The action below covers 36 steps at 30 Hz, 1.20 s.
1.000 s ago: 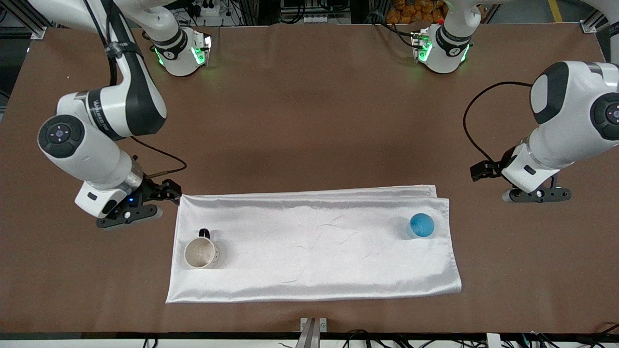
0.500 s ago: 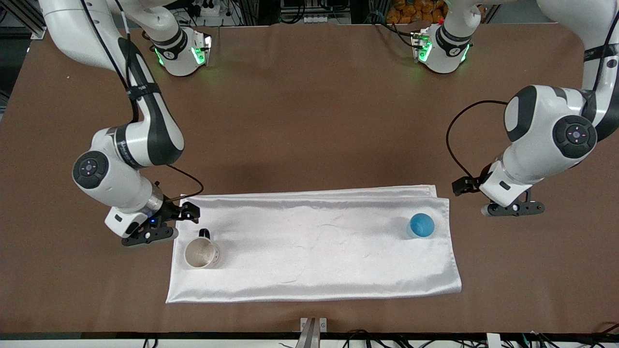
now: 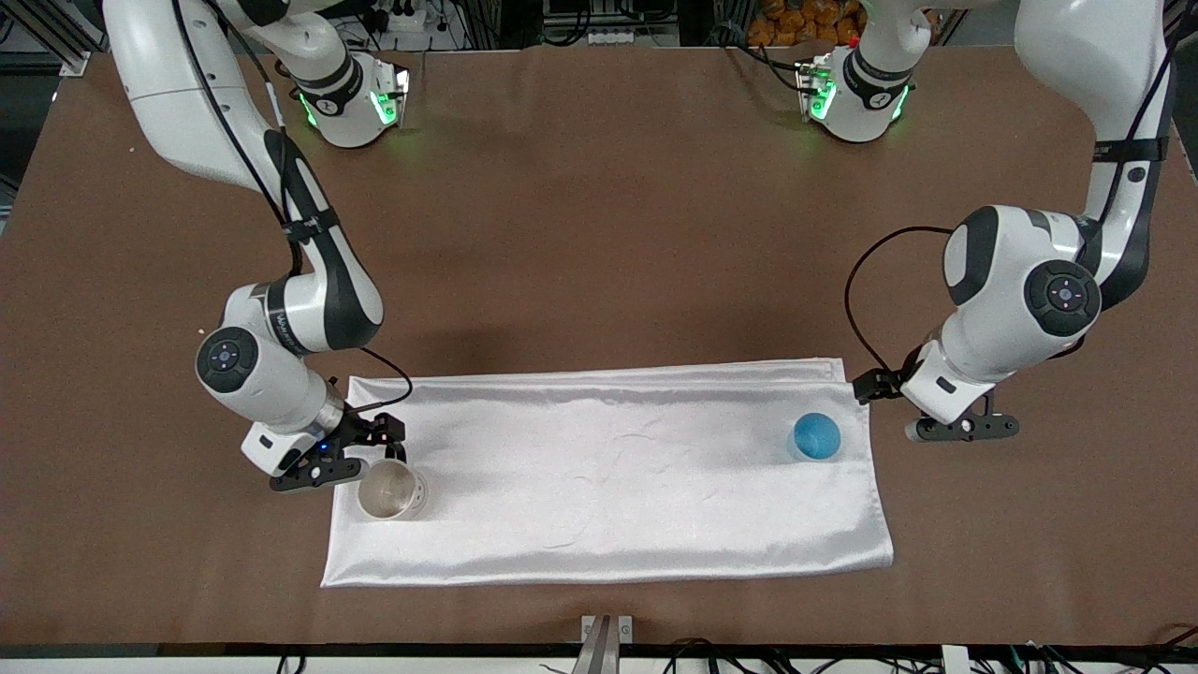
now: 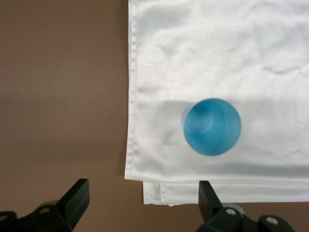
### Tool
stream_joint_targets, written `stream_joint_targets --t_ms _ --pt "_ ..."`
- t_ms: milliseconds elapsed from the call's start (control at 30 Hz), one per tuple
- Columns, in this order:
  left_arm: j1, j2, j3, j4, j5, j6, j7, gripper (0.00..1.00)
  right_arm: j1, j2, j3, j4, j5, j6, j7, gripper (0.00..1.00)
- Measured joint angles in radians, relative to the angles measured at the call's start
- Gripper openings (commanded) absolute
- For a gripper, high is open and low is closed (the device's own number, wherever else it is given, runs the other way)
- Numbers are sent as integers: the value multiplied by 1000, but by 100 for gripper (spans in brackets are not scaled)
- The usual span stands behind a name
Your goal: Place blue cup into white mug on table
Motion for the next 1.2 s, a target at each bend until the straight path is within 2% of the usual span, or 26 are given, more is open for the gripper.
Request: stream_joint_targets --t_ms 667,1200 --pt "-29 124 -1 0 0 180 -20 100 8 53 3 1 9 133 1 100" --pt "-38 160 -1 7 0 211 -20 100 12 68 3 14 10 165 2 100"
